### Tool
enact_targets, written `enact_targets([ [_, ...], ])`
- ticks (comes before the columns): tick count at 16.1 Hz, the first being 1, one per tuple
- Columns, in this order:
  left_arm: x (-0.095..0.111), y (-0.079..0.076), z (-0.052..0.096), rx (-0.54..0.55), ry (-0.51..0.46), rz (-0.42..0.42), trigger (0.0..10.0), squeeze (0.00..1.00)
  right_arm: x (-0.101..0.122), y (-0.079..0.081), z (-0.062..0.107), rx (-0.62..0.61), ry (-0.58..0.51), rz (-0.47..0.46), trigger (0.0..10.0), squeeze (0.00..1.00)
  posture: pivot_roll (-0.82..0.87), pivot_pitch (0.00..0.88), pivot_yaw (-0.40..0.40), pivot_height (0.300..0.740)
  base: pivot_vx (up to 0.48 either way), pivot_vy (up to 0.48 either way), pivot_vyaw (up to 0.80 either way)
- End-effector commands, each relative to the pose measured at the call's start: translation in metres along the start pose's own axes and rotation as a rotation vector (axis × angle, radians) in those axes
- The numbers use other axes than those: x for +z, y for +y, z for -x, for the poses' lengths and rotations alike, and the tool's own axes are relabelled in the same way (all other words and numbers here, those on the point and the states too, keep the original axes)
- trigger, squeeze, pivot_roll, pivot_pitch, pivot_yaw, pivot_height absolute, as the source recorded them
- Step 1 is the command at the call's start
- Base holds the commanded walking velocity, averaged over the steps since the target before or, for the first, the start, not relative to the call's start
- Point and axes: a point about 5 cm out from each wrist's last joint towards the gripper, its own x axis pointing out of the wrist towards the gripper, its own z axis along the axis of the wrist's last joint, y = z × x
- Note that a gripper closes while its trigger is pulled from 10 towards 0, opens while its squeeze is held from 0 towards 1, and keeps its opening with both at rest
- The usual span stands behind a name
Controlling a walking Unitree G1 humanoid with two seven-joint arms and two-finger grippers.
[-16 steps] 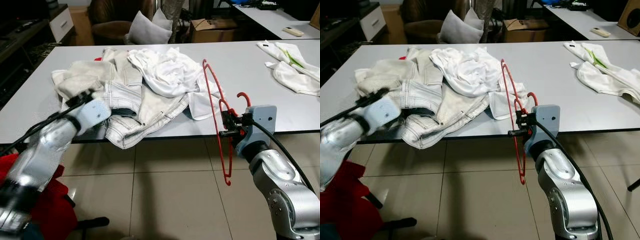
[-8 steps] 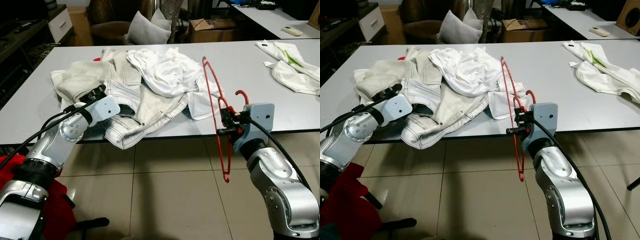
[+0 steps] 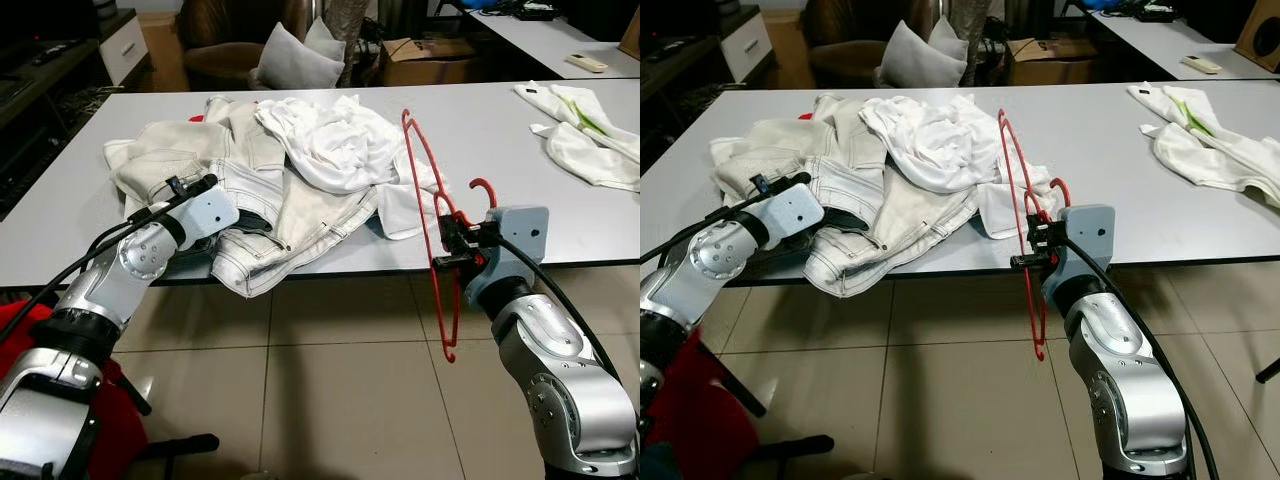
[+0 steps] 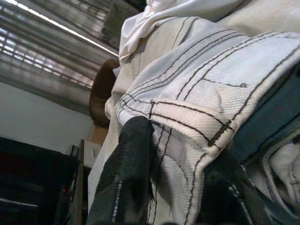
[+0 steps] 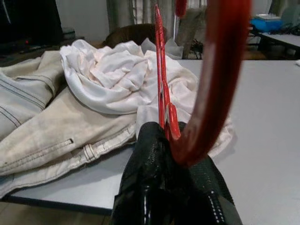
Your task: Hang hanger
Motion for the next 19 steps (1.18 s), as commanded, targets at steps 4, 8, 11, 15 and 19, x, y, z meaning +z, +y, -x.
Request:
enact_targets([
  [4, -0.003, 0.019, -0.003, 0.065, 0.010, 0.135, 0.0, 0.00, -0.001, 0.001, -0.001, 0.004, -0.011, 0.002, 10.0, 0.00, 0.00, 0.000, 0.054, 0.740, 0.000, 0.000, 0.00],
  [8, 0.008, 0.030, -0.011, 0.074, -0.031, 0.259, 0.0, 0.00, -0.001, 0.002, -0.002, 0.005, -0.014, 0.001, 10.0, 0.00, 0.00, 0.000, 0.054, 0.740, 0.000, 0.000, 0.00],
  [11, 0.015, 0.051, -0.017, 0.125, -0.049, 0.345, 0.0, 0.00, -0.002, 0.001, -0.003, -0.003, -0.018, -0.003, 10.0, 0.00, 0.00, 0.000, 0.065, 0.740, 0.000, 0.000, 0.00],
  [15, 0.027, 0.088, -0.021, 0.205, -0.080, 0.443, 0.0, 0.00, -0.002, 0.002, -0.004, -0.019, -0.027, -0.015, 10.0, 0.00, 0.01, 0.000, 0.080, 0.740, 0.000, 0.000, 0.00],
  [19, 0.069, 0.163, -0.015, 0.321, -0.207, 0.506, 0.0, 0.00, 0.000, 0.006, -0.006, -0.028, -0.072, -0.043, 10.0, 0.00, 0.03, 0.000, 0.117, 0.740, 0.000, 0.000, 0.00],
])
